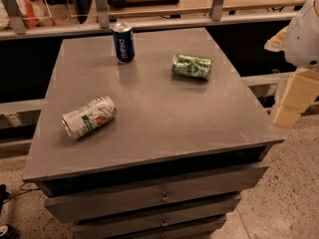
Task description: Move green can near pepsi can
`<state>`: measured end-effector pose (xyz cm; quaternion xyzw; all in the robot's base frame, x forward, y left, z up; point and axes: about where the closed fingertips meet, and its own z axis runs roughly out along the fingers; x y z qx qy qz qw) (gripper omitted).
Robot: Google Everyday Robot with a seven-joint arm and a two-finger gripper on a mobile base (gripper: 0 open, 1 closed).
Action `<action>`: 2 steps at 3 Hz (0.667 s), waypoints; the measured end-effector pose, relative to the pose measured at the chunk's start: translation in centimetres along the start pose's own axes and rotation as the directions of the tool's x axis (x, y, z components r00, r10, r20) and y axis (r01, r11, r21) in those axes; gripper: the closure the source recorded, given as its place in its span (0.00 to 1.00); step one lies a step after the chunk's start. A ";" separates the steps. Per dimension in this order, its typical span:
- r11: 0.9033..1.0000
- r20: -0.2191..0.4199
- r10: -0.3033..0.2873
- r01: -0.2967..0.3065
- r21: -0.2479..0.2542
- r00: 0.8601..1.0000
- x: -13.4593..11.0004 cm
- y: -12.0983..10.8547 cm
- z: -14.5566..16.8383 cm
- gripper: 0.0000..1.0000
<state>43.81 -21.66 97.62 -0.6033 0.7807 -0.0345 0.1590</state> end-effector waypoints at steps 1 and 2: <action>1.000 0.000 0.000 0.000 0.000 1.000 0.0 0.0 0.0 0.00; 0.999 0.034 0.037 -0.037 0.010 0.999 0.8 -1.6 0.2 0.00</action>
Offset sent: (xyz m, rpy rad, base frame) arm 0.0388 -0.0335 -0.0037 0.1114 -0.0184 -0.0807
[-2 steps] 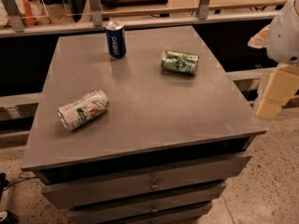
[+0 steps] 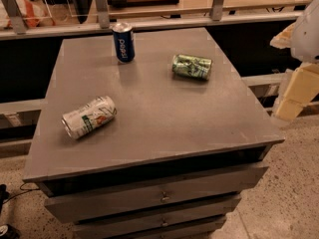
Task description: Move green can near pepsi can
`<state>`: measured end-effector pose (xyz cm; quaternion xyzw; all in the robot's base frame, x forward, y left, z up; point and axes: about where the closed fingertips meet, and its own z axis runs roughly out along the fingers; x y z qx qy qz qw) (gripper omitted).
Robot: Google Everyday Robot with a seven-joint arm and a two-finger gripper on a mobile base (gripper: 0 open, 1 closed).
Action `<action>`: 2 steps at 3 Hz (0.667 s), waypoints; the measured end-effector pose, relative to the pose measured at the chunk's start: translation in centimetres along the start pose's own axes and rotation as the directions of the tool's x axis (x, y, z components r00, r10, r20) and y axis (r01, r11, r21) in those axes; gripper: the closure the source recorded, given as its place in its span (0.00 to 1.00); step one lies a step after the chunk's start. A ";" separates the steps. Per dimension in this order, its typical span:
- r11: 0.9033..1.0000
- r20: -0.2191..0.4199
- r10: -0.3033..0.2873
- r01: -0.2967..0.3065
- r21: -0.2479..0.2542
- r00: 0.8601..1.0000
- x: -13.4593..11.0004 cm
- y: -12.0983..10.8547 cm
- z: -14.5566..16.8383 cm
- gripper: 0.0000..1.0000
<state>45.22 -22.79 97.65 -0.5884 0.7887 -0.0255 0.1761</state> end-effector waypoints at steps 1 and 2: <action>0.997 0.061 0.069 -0.070 0.013 0.996 1.4 -3.2 0.8 0.00; 0.990 0.127 0.134 -0.139 0.034 0.983 2.5 -6.8 1.6 0.00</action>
Offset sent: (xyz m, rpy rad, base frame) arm 0.1015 -0.0706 -0.0038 0.2397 -0.0962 -0.1793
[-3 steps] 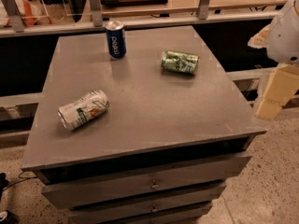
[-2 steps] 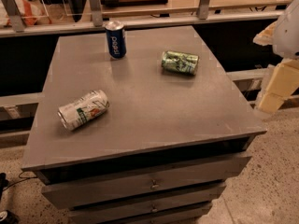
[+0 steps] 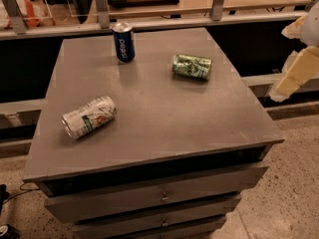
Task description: Move green can near pepsi can
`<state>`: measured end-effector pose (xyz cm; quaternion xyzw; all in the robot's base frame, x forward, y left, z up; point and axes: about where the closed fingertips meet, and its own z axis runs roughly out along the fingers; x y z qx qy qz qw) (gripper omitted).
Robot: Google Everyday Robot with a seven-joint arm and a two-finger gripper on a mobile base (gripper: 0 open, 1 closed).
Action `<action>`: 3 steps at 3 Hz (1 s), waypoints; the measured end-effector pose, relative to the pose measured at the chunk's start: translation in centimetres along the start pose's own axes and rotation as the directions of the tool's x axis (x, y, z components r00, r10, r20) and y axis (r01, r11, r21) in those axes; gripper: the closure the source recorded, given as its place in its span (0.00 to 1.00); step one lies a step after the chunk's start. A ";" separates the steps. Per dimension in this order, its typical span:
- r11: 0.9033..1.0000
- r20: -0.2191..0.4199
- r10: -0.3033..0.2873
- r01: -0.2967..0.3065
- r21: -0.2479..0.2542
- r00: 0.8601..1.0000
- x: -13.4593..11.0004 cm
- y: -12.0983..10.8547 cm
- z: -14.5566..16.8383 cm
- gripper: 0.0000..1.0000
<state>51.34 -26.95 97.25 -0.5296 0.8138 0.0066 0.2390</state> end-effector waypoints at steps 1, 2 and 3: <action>0.999 0.084 0.040 -0.038 -0.016 0.996 -0.9 -5.8 4.6 0.00; 0.999 0.084 0.040 -0.038 -0.016 0.996 -0.9 -5.8 4.6 0.00; 1.000 0.086 0.007 -0.006 -0.009 0.996 -2.3 -5.9 6.0 0.00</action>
Offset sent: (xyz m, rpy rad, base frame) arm 0.1064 -0.0107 -0.0332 0.1324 -0.0211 -0.0137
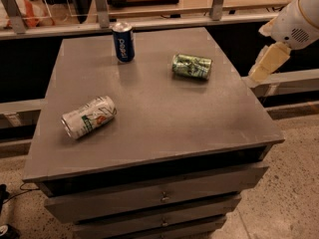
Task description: Move green can near pepsi can
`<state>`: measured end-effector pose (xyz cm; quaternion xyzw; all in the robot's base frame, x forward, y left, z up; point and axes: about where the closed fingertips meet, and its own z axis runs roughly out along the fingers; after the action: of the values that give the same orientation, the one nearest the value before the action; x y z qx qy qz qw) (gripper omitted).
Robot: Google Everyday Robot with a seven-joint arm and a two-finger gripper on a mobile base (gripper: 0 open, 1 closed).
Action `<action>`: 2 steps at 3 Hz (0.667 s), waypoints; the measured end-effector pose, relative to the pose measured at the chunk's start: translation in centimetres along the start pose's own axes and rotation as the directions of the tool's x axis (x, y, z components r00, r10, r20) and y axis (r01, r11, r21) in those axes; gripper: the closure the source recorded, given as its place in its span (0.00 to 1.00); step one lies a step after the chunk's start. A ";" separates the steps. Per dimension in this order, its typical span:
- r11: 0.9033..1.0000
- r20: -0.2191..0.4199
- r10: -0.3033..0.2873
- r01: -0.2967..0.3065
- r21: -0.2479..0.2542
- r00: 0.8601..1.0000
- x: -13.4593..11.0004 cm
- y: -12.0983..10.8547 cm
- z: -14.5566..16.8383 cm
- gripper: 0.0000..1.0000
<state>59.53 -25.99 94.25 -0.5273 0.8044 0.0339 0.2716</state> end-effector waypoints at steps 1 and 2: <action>0.999 0.014 -0.050 0.050 -0.016 0.999 -2.3 -0.5 2.8 0.00; 0.997 0.018 -0.079 0.079 -0.013 0.997 -4.3 -1.6 5.2 0.00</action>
Offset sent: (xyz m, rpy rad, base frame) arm 0.0803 0.0719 -0.0270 -0.0268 -0.0484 0.1039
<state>64.26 -21.29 92.20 -0.5602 0.7802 0.0333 0.2762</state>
